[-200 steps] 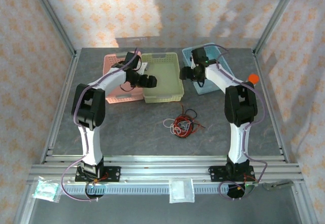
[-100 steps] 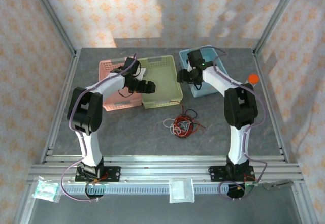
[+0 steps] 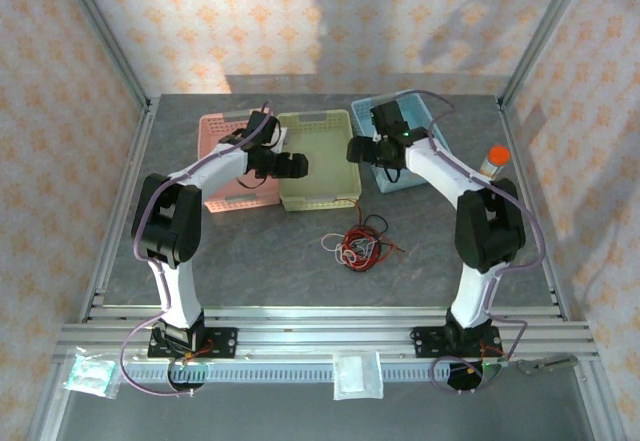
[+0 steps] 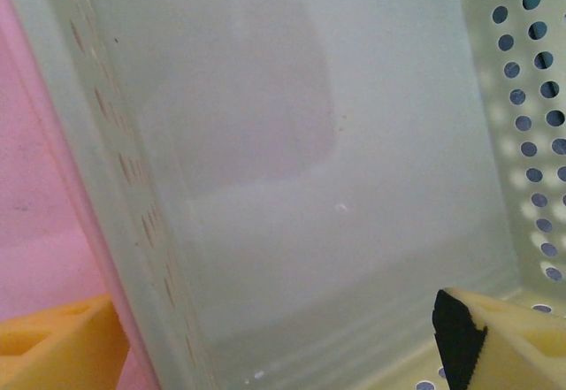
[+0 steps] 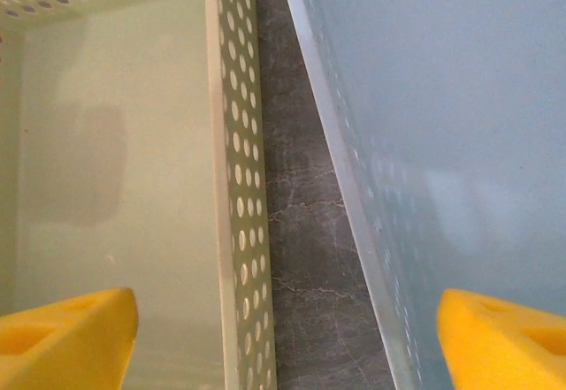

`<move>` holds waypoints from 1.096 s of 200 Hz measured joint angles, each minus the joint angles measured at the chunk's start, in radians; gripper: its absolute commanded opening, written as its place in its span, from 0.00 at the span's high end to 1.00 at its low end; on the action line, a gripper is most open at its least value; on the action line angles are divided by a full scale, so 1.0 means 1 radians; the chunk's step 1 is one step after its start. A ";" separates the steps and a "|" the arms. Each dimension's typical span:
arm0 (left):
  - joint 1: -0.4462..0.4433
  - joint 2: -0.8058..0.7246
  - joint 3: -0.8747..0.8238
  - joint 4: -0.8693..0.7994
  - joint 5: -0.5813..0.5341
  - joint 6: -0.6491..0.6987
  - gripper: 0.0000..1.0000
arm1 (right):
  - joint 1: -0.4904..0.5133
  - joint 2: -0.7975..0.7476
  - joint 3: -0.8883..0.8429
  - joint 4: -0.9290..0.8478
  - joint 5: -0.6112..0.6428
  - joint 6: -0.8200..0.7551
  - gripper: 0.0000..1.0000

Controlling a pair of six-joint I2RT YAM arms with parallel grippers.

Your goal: Untangle the cables

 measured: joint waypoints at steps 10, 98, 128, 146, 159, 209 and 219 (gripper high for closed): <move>0.000 -0.004 -0.006 0.008 0.002 -0.002 0.10 | -0.004 0.001 0.000 0.005 -0.010 0.001 0.05; -0.016 -0.016 -0.024 0.016 0.052 0.003 0.12 | 0.007 0.110 0.031 -0.040 -0.074 -0.037 0.18; -0.032 -0.048 -0.055 0.016 0.061 0.011 0.12 | 0.022 0.106 0.024 -0.043 -0.092 -0.037 0.26; -0.032 -0.067 -0.075 0.016 0.067 0.020 0.11 | 0.026 0.089 0.001 -0.045 -0.109 -0.035 0.29; -0.034 -0.076 -0.088 0.016 0.071 0.025 0.12 | 0.028 0.076 -0.013 -0.048 -0.118 -0.035 0.34; -0.040 -0.080 -0.111 0.015 0.059 0.031 0.38 | 0.038 0.058 -0.031 -0.063 -0.092 -0.026 0.56; -0.041 -0.080 -0.111 0.013 0.048 0.030 0.42 | 0.038 0.058 -0.031 -0.065 -0.080 -0.023 0.58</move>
